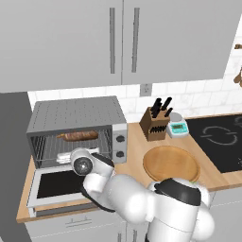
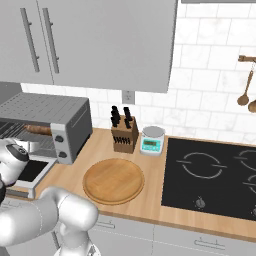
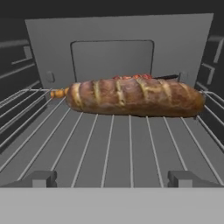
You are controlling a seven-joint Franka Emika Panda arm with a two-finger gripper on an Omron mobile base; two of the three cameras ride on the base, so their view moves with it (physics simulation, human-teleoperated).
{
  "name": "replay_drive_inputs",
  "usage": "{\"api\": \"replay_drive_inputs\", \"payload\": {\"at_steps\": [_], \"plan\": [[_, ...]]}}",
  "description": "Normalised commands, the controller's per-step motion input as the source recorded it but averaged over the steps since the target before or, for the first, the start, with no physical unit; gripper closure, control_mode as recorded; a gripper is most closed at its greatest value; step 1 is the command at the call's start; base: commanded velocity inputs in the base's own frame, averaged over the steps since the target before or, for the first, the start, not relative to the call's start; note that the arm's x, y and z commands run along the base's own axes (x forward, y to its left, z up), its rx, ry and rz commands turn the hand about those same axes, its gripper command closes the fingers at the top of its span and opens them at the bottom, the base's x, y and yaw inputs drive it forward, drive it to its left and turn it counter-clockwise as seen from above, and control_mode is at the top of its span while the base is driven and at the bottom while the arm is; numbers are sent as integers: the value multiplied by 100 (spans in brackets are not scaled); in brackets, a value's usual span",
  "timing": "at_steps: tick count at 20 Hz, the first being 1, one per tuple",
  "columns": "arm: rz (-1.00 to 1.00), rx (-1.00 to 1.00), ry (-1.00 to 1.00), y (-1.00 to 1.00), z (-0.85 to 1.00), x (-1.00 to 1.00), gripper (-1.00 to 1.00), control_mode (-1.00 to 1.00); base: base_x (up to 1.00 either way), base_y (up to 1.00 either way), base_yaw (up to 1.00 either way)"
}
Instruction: Pick up the kebab skewer and baguette bread, and place them inside the toaster oven. Close the toaster oven door and start by setting the timer.
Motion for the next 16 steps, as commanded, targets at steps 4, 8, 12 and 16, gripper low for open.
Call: {"api": "replay_drive_inputs", "payload": {"at_steps": [4, 8, 12, 16], "plan": [[0, 0, 0, 0, -43, 24, -100, -100, 0, 0, 0], [0, 0, 0, 0, -35, 25, -100, -100, 0, 0, 0], [0, 0, 0, 0, -28, 23, -100, -100, 0, 0, 0], [0, 0, -1, 0, -32, 17, -100, -100, 0, 0, 0]]}}
